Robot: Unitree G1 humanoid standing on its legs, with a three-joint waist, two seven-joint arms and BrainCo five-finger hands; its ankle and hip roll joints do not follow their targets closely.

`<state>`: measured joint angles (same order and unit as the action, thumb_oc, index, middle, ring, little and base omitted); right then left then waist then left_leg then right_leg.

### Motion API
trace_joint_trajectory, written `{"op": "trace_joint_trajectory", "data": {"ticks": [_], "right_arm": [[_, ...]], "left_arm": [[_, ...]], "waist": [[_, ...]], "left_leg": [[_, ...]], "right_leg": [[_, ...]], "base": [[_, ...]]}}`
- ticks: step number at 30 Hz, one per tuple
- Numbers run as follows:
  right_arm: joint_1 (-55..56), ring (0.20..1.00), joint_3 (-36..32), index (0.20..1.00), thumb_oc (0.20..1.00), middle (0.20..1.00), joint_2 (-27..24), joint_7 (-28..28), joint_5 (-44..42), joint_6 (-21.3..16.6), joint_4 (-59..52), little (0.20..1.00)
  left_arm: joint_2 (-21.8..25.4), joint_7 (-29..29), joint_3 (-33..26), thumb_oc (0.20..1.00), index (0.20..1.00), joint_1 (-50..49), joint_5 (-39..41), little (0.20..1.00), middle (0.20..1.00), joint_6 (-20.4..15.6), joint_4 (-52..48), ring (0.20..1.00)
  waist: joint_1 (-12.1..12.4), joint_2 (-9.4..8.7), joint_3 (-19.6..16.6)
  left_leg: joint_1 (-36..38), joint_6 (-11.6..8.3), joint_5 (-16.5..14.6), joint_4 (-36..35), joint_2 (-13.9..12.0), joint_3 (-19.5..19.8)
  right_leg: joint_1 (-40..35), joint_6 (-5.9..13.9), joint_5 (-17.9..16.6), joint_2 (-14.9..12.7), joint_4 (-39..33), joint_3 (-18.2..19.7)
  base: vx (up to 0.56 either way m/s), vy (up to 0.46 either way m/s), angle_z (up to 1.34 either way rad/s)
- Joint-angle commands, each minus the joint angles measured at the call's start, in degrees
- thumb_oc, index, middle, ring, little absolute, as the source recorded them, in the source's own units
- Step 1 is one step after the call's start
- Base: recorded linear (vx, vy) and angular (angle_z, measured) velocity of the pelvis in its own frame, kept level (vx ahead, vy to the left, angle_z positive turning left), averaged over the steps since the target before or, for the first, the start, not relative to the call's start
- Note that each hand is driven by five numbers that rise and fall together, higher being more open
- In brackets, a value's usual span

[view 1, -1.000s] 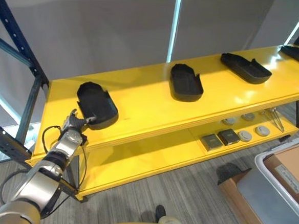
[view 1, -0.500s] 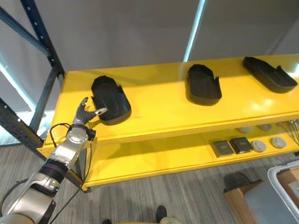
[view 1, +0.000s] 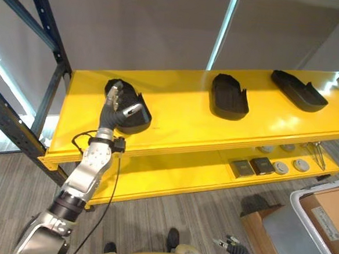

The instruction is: Move parts from the plastic box to the shelf.

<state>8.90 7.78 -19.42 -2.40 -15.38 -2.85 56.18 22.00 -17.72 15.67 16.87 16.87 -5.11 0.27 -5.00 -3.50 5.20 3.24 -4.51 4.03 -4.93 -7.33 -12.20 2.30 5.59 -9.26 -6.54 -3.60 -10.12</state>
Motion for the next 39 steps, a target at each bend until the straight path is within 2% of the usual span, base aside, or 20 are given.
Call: {"op": "trace_joint_trajectory", "data": {"ticks": [1, 5, 6, 7, 8, 9, 10, 18, 21, 23, 28, 31, 39], "right_arm": [[-0.62, 1.0, -0.43, 1.0, 1.0, 1.0, -0.28, 0.87, 1.07, -1.02, 1.06, 1.0], [0.12, 1.0, -0.98, 1.0, 1.0, 1.0, -0.28, 0.19, 3.43, -0.9, 1.68, 1.0], [0.65, 1.0, -0.93, 1.0, 1.0, 1.0, -0.09, -0.26, 4.42, -1.28, 2.17, 1.0], [0.67, 1.0, -0.86, 1.0, 1.0, 1.0, -0.11, -0.29, 4.45, -1.28, 2.12, 1.0], [0.57, 1.0, -0.53, 1.0, 1.0, 1.0, -0.25, -0.53, 5.15, -1.45, 2.08, 1.0], [0.45, 1.0, -0.29, 1.0, 1.0, 1.0, -0.33, -0.55, 5.17, -1.68, 2.14, 1.0], [-0.12, 1.0, 0.49, 1.0, 1.0, 1.0, -0.6, -0.55, 4.12, -1.94, 2.06, 1.0], [-0.79, 1.0, 2.76, 1.0, 1.0, 1.0, -1.52, -0.21, 3.72, -0.97, -0.47, 1.0], [-0.85, 1.0, 3.75, 1.0, 1.0, 1.0, -1.74, -0.21, 3.24, -1.61, -0.13, 1.0], [-0.94, 1.0, 4.28, 1.0, 1.0, 1.0, -1.88, -0.42, 3.54, -1.91, 0.11, 1.0], [-0.94, 1.0, 4.89, 1.0, 1.0, 1.0, -1.98, -0.66, 3.91, -1.93, 0.14, 1.0], [-0.81, 1.0, 5.66, 1.0, 1.0, 1.0, -2.33, -1.28, 4.94, -1.8, -0.29, 1.0], [-1.06, 1.0, 6.85, 1.0, 1.0, 1.0, -2.16, -1.87, 5.01, -1.81, 0.1, 1.0]], "left_arm": [[1.89, 8.05, -3.47, 1.0, 1.0, 0.67, 3.42, 1.0, 1.0, -4.62, -7.37, 1.0], [3.07, 14.81, -3.31, 1.0, 1.0, -1.68, 7.57, 1.0, 1.0, -3.4, -10.2, 1.0], [3.91, 22.74, -2.4, 0.73, 0.73, -4.37, 13.69, 0.73, 0.73, -1.1, -12.35, 0.73], [3.99, 23.51, -2.04, 0.68, 0.68, -4.88, 14.33, 0.68, 0.68, -0.78, -12.76, 0.68], [4.36, 27.79, -0.14, 0.576, 0.576, -6.95, 15.49, 0.576, 0.576, 0.22, -13.99, 0.576], [4.46, 28.61, 0.67, 0.42, 0.42, -7.43, 16.22, 0.42, 0.42, 1.01, -14.21, 0.42], [4.65, 29.17, 2.68, 0.2, 0.2, -8.3, 18.08, 0.2, 0.2, 2.19, -14.18, 0.2], [6.32, 31.09, 5.75, 0.2, 0.2, -10.83, 18.65, 0.2, 0.2, 0.3, -12.1, 0.2], [6.28, 28.99, 6.76, 0.2, 0.2, -10.17, 17.6, 0.2, 0.2, -0.96, -10.28, 0.2], [5.34, 26.69, 7.14, 0.2, 0.2, -8.16, 18.11, 0.2, 0.2, -0.37, -7.5, 0.2], [4.23, 25.01, 7.76, 0.2, 0.2, -6.36, 18.12, 0.2, 0.2, -0.4, -5.05, 0.2], [2.81, 22.68, 8.47, 0.2, 0.2, -3.46, 17.2, 0.2, 0.2, -1.65, -1.75, 0.2], [0.03, 17.42, 8.79, 0.2, 0.2, 1.93, 16.28, 0.2, 0.2, -1.37, 1.4, 0.2]], "waist": [[0.6, 0.32, 3.24], [0.86, 0.48, 3.16], [1.17, 0.69, 3.28], [1.21, 0.72, 3.34], [1.45, 0.95, 3.59], [1.51, 1.03, 3.71], [1.62, 1.25, 4.09], [1.56, 1.99, 5.93], [1.32, 2.04, 6.78], [0.75, 2.04, 7.26], [0.06, 1.94, 7.53], [-0.82, 1.67, 7.7], [-1.9, 1.16, 7.73]], "left_leg": [[-2.02, 2.39, -0.22, 1.24, 0.86, -1.84], [-1.84, 2.22, -0.39, 1.45, 0.62, -2.02], [-2.08, 2.11, -0.56, 1.96, 0.49, -1.99], [-2.09, 2.12, -0.6, 2.0, 0.5, -2.0], [-2.41, 2.05, -0.62, 2.23, 0.58, -1.96], [-2.59, 2.03, -0.6, 2.31, 0.59, -1.91], [-2.99, 1.99, -0.5, 2.34, 0.61, -1.85], [-4.7, 1.94, 0.05, 2.26, 0.58, -2.05], [-4.92, 1.82, 0.15, 2.49, 0.36, -2.19], [-4.98, 1.68, 0.15, 2.97, -0.02, -2.5], [-4.92, 1.47, 0.11, 3.29, -0.41, -2.95], [-4.7, 1.25, 0.11, 3.68, -0.88, -3.45], [-4.11, 1.12, -0.02, 4.01, -1.53, -4.16]], "right_leg": [[-1.5, 4.39, 2.87, -3.01, 3.68, 0.12], [-2.15, 4.25, 3.38, -2.84, 3.51, -0.04], [-2.33, 4.26, 3.63, -2.91, 3.49, -0.12], [-2.37, 4.29, 3.64, -2.93, 3.44, -0.13], [-2.34, 4.37, 3.66, -3.03, 3.25, -0.19], [-2.25, 4.4, 3.64, -3.05, 3.23, -0.2], [-1.92, 4.55, 3.57, -3.12, 3.23, -0.22], [-0.16, 4.78, 3.2, -3.3, 3.02, 0.22], [0.02, 4.73, 3.0, -3.42, 2.81, 0.25], [0.1, 4.58, 3.06, -3.38, 2.94, 0.61], [0.13, 4.5, 3.14, -3.27, 2.94, 0.98], [0.07, 4.37, 3.18, -3.06, 3.03, 1.55], [-0.43, 4.27, 3.19, -2.7, 2.88, 2.15]], "base": [[0.03, -0.039, 0.05], [0.05, -0.008, 0.02], [0.05, 0.001, 0.0], [0.06, 0.008, 0.02], [0.02, 0.013, 0.04], [0.0, 0.016, 0.04], [-0.01, 0.008, 0.04], [-0.03, 0.002, 0.01], [0.0, 0.0, 0.0], [0.0, 0.0, 0.0], [0.01, -0.008, -0.03], [0.04, -0.014, -0.03], [0.02, -0.025, -0.07]]}}
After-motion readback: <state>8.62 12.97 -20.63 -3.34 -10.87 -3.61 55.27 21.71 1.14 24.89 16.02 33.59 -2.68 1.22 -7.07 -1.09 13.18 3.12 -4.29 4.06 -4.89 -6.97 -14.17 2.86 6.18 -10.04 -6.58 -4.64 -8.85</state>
